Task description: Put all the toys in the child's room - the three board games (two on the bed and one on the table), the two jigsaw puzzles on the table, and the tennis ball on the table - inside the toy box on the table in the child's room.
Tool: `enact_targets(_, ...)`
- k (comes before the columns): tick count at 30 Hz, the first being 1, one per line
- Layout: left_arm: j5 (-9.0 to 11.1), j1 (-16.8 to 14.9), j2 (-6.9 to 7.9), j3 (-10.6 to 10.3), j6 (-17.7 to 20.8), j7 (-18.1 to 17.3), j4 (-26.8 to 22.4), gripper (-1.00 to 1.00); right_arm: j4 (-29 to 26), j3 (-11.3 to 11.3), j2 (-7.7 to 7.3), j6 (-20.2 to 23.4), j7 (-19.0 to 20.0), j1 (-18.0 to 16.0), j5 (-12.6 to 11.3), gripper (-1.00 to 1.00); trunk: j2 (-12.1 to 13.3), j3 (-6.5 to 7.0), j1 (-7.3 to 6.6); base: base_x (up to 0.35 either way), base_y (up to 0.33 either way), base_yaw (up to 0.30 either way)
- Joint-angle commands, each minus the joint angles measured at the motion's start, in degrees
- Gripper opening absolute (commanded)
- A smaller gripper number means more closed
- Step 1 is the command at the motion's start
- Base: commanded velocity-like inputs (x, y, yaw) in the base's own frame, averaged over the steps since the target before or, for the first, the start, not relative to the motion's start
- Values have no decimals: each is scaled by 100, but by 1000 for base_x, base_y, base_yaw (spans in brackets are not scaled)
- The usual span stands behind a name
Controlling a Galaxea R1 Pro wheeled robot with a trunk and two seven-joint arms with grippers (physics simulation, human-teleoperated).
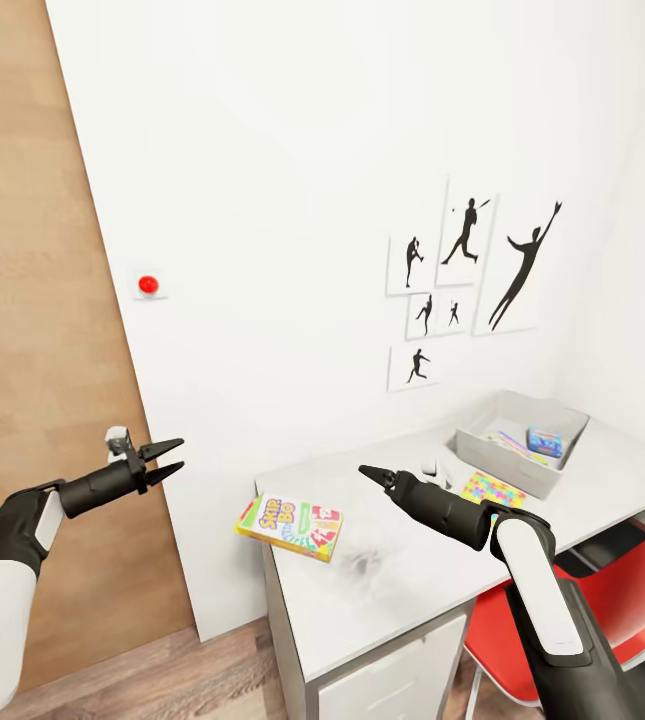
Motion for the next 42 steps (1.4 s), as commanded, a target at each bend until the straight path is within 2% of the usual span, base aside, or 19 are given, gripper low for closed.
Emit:
enact_targets(1, 1, -6, 0, 8, 60, -15, 2, 100, -5, -2, -1, 19, -11, -5, -15, 100, -50, -28, 24, 0, 0, 0)
enact_targets(8, 1, -6, -16, 8, 58, 37, 20, 100, -38, -7, -52, 26, 56, -5, -15, 100, -330, -154, 178, 0, 0, 0)
enact_targets(14, 6, -29, -13, 29, 47, 609, 242, 100, -64, -28, -83, 28, 557, -5, -15, 100, -571, -261, 310, 0, 0, 0)
enact_targets(18, 4, -46, -25, 39, 23, 869, 345, 100, -67, -41, -87, 34, 776, -1, -15, 100, -732, -333, 397, 0, 0, 0)
enact_targets(27, 5, -58, -49, 43, -13, 1253, 384, 100, -68, -47, -89, 37, 858, 66, -15, 100, -1092, -495, 595, 0, 0, 0)
enact_targets(36, 3, -58, -152, 43, -30, 1574, 391, 100, -76, -31, -84, 68, 893, 73, -22, 100, -1453, -656, 793, 0, 0, 0)
enact_targets(40, 5, -58, -169, 43, -42, 1613, 391, 100, -77, -49, -81, 129, 1221, 74, -69, 100, -1614, -728, 881, 0, 0, 0)
enact_targets(42, 3, -58, -186, 43, -43, 1618, 391, 100, -77, -66, -82, 148, 1533, 74, -77, 100, -1694, -764, 925, 0, 0, 0)
